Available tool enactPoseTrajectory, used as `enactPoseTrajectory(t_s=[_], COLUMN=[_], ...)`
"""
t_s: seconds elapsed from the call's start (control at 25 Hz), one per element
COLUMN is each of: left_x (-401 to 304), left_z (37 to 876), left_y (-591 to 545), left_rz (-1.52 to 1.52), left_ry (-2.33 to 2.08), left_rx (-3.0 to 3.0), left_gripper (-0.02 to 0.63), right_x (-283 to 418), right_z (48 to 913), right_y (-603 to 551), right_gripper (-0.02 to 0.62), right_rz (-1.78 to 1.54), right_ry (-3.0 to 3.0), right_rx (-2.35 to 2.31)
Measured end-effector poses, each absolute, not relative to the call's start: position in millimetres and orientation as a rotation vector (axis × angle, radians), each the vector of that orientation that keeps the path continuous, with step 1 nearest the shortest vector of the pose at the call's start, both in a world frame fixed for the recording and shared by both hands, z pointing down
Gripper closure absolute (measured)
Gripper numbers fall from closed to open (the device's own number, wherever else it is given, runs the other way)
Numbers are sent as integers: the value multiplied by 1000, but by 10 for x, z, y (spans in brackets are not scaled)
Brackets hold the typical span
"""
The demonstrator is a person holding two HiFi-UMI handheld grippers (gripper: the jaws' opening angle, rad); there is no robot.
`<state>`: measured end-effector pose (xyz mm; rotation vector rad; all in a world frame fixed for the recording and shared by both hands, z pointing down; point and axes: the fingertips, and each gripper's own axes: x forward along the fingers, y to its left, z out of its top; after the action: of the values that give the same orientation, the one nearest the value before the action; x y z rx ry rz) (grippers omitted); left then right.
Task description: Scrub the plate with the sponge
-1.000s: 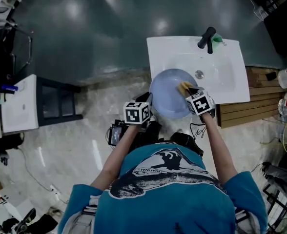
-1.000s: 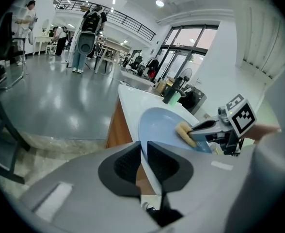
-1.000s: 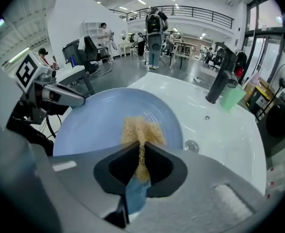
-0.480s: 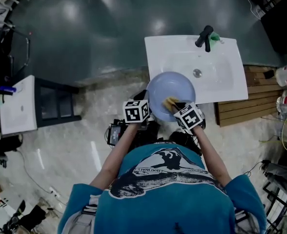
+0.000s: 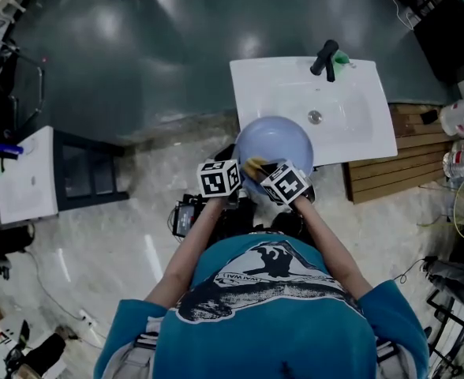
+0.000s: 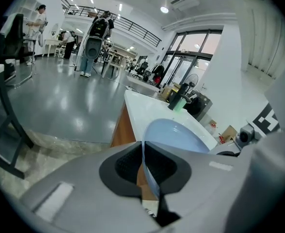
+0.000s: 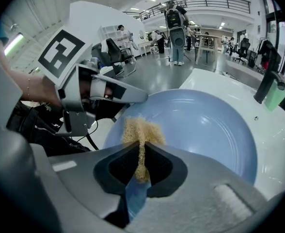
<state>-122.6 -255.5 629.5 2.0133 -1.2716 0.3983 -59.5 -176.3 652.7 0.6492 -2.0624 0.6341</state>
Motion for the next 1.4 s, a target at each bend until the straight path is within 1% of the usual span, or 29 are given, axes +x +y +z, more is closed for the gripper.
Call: enactPoseTrajectory(t_s=[0.2, 0.32, 0.36, 0.6, 0.8, 0.96, 1.4], left_x=[-1223, -1238, -1252, -1351, -1323, -1214, -844], left_z=[6281, 6217, 6176, 5922, 5764, 5597, 5148], left_y=[-2582, -2561, -2559, -2475, -2335, -2186, -1601], left_rz=[378, 354, 342, 313, 344, 377, 333], left_ry=[-1239, -1218, -1214, -1174, -1087, -1034, -926], left_rx=[2062, 2097, 2120, 2250, 2342, 2417, 2515], left_gripper=[578, 526, 524, 525, 525, 525, 530], right_x=[-605, -597, -597, -560, -432, -322, -160], right_z=[6524, 6518, 6523, 6460, 6157, 5900, 5439], right_y=[-1788, -1781, -1785, -1783, -1887, -1842, -1481], right_gripper=[563, 563, 563, 563, 563, 563, 563], right_rz=[599, 590, 589, 548, 592, 657, 735], right_ry=[-2070, -2064, -2063, -2058, -2132, -2182, -2301], right_rx=[672, 691, 698, 772, 966, 1037, 1103])
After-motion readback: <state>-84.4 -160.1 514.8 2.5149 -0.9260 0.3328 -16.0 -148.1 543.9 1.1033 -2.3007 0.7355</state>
